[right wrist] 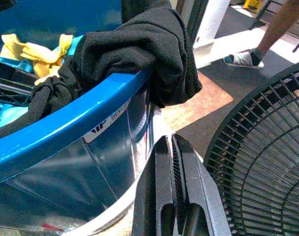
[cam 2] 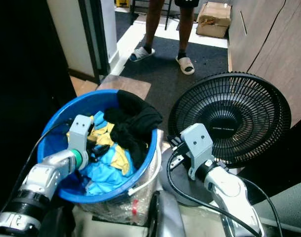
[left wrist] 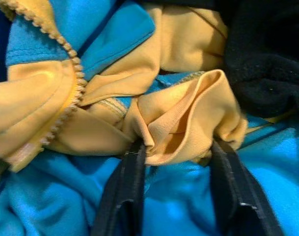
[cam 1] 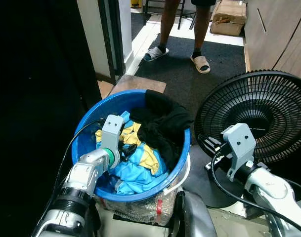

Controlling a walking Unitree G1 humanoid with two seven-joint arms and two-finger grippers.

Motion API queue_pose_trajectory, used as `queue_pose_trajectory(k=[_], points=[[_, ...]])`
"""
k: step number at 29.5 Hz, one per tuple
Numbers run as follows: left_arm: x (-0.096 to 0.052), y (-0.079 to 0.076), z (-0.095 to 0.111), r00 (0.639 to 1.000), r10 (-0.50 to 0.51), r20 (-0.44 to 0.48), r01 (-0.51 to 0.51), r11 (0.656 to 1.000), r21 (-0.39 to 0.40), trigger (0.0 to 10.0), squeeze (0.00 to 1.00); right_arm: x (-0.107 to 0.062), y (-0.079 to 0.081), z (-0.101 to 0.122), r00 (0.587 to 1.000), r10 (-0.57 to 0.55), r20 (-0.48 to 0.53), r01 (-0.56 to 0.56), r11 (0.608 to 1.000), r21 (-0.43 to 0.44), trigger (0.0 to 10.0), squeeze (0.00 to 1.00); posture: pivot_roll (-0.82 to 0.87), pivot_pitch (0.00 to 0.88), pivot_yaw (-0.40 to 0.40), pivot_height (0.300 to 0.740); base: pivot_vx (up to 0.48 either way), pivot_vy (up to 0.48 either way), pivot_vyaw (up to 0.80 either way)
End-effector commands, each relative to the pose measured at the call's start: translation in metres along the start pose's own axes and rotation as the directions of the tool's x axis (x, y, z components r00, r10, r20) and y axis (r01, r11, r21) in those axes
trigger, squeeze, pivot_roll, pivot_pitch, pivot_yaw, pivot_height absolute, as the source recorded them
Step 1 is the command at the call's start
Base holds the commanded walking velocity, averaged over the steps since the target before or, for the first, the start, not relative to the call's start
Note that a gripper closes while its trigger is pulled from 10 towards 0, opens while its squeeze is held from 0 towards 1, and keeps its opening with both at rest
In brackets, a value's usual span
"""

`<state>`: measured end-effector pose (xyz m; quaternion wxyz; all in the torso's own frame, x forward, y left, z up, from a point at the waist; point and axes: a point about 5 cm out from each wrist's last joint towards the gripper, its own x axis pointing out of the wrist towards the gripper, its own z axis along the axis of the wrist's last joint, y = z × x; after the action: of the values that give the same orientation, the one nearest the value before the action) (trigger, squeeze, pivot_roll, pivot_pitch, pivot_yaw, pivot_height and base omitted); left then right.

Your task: Clothes washing

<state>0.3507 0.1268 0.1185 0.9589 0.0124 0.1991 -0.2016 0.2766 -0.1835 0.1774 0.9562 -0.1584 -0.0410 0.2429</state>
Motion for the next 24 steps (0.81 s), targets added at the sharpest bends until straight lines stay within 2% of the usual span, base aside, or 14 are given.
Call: queue_pose_trajectory(k=[1,12,18,20,22,23,24], points=[[-0.004,0.006,-0.040,0.990,0.018,-0.140,-0.021,1.000,-0.019,0.0,0.00,-0.002,0.000,-0.003,1.000,-0.004,-0.017,0.005,1.000,0.010,10.0,0.00,0.00,0.209,0.035,0.515,0.000,0.000,0.00],[-0.005,-0.003,-0.033,0.997,-0.023,-0.069,0.023,1.000,0.004,0.0,0.00,-0.002,-0.002,-0.002,1.000,-0.011,-0.011,0.011,1.000,0.010,10.0,0.00,0.00,0.209,0.033,0.515,0.000,0.000,0.00],[-0.008,-0.009,-0.009,0.997,-0.046,0.066,0.044,0.998,0.037,0.0,0.00,-0.002,-0.003,-0.002,1.000,-0.019,-0.007,0.019,1.000,0.011,10.0,0.00,0.00,0.209,0.033,0.515,0.000,0.000,0.00],[-0.008,-0.009,-0.009,0.997,-0.046,0.066,0.044,0.998,0.037,0.0,0.00,-0.002,-0.003,-0.002,1.000,-0.019,-0.007,0.019,1.000,0.011,10.0,0.00,0.00,0.209,0.033,0.515,0.000,0.000,0.00],[-0.012,-0.013,0.004,0.988,-0.060,0.141,0.049,0.996,0.080,0.0,0.00,-0.001,-0.003,-0.001,1.000,-0.021,-0.005,0.021,1.000,0.012,10.0,0.00,0.00,0.206,0.035,0.515,0.000,0.000,0.00],[-0.012,-0.013,0.004,0.988,-0.060,0.141,0.049,0.996,0.080,0.0,0.00,-0.001,-0.003,-0.001,1.000,-0.021,-0.005,0.021,1.000,0.012,10.0,0.00,0.00,0.206,0.035,0.515,0.000,0.000,0.00],[-0.015,-0.017,0.014,0.978,-0.072,0.197,0.050,0.992,0.114,0.0,0.00,-0.001,-0.003,-0.001,1.000,-0.023,-0.003,0.023,1.000,0.013,10.0,0.00,0.00,0.206,0.035,0.515,0.000,0.000,0.00]])
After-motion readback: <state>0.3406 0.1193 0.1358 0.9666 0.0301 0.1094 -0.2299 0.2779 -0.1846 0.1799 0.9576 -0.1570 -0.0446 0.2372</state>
